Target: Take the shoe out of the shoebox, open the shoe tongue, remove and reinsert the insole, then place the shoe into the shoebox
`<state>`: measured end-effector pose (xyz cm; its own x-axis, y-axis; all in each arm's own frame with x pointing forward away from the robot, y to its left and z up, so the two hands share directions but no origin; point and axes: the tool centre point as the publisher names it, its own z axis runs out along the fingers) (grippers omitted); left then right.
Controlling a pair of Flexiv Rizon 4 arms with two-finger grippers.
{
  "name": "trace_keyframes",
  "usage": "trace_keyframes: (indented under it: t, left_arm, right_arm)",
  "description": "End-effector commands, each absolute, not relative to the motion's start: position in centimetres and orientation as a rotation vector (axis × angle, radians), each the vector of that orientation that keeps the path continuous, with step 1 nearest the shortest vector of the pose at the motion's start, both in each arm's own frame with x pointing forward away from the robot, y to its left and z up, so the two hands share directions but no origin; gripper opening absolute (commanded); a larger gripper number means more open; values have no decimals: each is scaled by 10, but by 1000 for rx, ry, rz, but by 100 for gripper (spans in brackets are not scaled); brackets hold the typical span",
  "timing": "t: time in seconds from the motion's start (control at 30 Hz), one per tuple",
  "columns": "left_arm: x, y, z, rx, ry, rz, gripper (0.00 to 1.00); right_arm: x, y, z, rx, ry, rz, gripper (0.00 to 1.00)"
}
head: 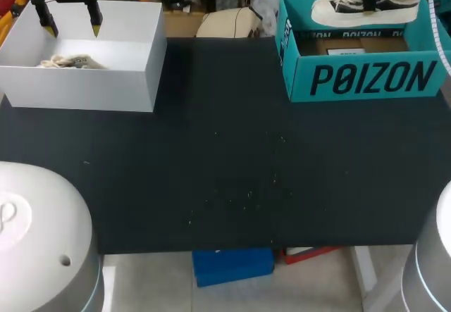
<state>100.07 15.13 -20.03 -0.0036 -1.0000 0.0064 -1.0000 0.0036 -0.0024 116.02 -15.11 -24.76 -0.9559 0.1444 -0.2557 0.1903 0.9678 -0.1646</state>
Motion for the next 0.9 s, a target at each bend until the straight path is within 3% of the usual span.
trace_keyframes:
  t: [0.03,0.37,0.9]
  left_arm:
    - [1000,151,-200,2218,-2222,4,100]
    - [1000,151,-200,2218,-2222,4,100]
    - [1000,151,-200,2218,-2222,4,100]
  right_arm:
    - [1086,-117,-112,197,2730,-307,0]
    - [1004,-55,-49,52,2634,-328,0]
    - [868,94,-95,51,2572,-208,0]
